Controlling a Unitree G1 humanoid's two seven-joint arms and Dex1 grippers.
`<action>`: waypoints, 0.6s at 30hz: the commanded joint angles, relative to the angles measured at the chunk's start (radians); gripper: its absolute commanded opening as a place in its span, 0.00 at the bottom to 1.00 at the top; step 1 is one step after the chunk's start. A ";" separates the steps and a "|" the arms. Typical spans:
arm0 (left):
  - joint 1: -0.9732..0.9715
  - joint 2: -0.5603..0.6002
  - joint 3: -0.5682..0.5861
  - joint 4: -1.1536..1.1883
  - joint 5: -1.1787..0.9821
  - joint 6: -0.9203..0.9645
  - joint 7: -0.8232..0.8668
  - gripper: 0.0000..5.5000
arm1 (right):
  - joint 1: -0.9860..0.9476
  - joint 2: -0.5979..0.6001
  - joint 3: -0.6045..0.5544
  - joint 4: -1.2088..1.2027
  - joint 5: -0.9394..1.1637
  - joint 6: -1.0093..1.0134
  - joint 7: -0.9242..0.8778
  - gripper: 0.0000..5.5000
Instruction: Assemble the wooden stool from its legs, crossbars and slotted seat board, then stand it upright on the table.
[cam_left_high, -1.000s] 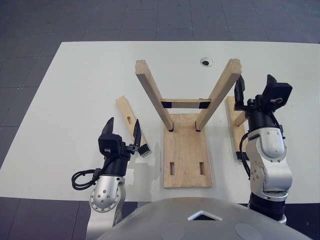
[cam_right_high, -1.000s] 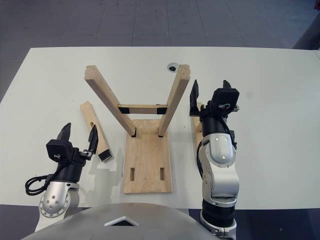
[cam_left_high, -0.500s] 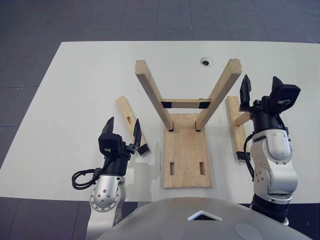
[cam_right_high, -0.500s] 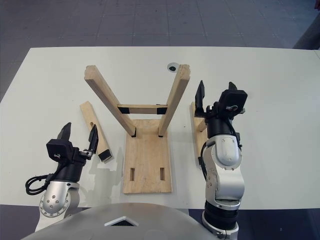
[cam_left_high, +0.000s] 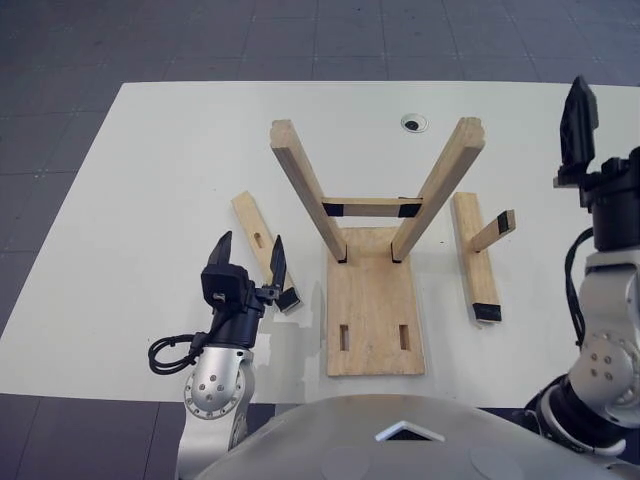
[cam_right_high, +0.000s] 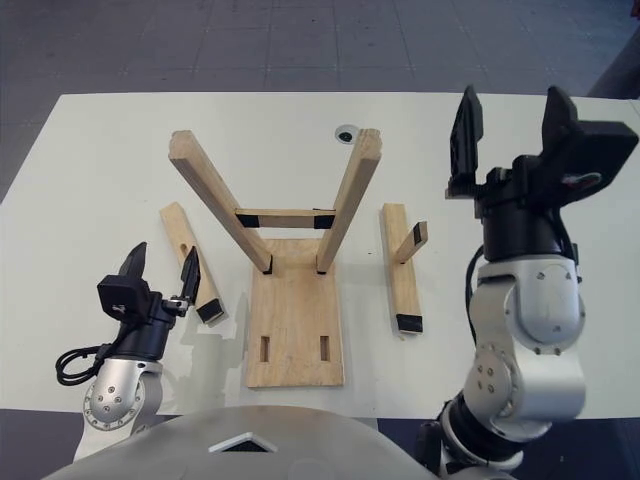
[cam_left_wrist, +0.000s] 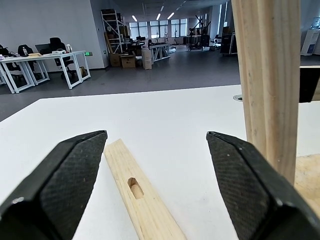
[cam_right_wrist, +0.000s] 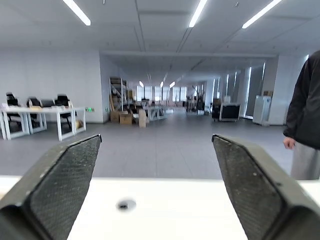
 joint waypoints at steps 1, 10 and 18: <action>0.003 0.017 0.024 -0.028 0.000 0.024 -0.006 0.67 | 0.126 -0.180 -0.194 -0.034 0.220 0.120 0.045 0.74; 0.011 0.018 0.059 -0.050 -0.003 0.038 -0.006 0.67 | 0.571 -0.482 0.016 -0.034 0.464 -0.008 -0.070 0.74; 0.024 0.014 0.053 -0.056 -0.003 0.035 -0.005 0.67 | 0.613 -0.393 0.301 0.044 0.228 -0.022 -0.139 0.74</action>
